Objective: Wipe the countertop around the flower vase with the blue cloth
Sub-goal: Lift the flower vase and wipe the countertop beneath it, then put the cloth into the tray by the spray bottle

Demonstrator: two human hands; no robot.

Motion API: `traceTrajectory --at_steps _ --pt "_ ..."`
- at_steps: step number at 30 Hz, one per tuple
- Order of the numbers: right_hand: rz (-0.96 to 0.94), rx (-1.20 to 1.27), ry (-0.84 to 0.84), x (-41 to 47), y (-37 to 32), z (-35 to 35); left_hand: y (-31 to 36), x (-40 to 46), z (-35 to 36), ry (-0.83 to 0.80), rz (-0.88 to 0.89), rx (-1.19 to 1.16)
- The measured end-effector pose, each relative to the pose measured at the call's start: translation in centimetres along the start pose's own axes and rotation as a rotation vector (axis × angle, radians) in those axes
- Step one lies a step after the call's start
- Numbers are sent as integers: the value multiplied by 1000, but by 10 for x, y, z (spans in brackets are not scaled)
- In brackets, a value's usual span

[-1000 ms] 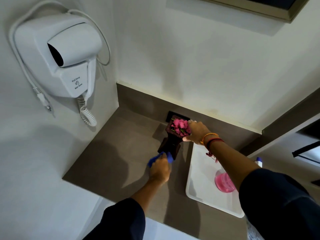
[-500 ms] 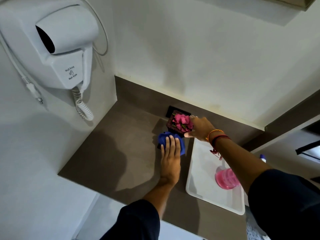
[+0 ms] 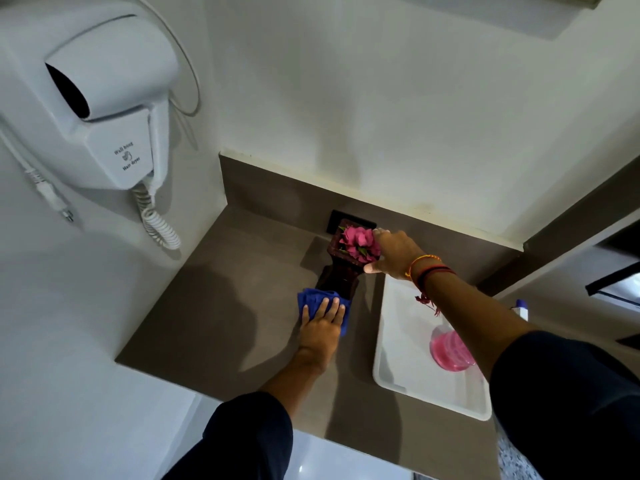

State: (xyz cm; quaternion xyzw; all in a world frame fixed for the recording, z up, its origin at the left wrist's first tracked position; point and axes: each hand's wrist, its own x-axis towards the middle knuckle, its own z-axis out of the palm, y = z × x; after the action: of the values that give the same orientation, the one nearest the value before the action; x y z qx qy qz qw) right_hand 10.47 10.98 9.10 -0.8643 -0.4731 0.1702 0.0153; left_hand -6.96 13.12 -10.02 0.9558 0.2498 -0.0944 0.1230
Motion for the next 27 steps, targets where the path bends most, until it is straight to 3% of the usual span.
traceTrajectory --at_steps 6,10,13,16,17,18,19,21,22,24,26,27 --pt "22 1 -28 -4 -4 -5 -7 1 -52 -288 28 48" --pt "33 74 -50 -14 -4 -11 -16 -26 -76 -171 22 47" --pt "135 352 90 -40 -1 -10 -19 -48 -97 -61 55 -4" --pt "442 603 465 -79 3 15 -8 -57 -127 -1 111 -59" --pt "560 732 496 -96 4 24 -1 -58 -138 48 141 -76" --pt "676 942 394 -109 5 36 7 -58 -146 112 173 -81" --pt "755 1187 174 -120 3 47 14 -58 -151 193 212 -77" --pt "744 1612 -257 -137 1 64 33 -59 -154 340 330 -34" --pt "695 1788 -295 -142 1 66 43 -61 -152 368 394 -30" --pt "604 2098 -135 -146 6 62 61 -64 -140 343 514 6" --pt "605 2113 54 -155 11 50 71 -67 -125 306 609 14" --pt "623 2039 125 -161 16 49 75 -68 -118 235 591 -91"
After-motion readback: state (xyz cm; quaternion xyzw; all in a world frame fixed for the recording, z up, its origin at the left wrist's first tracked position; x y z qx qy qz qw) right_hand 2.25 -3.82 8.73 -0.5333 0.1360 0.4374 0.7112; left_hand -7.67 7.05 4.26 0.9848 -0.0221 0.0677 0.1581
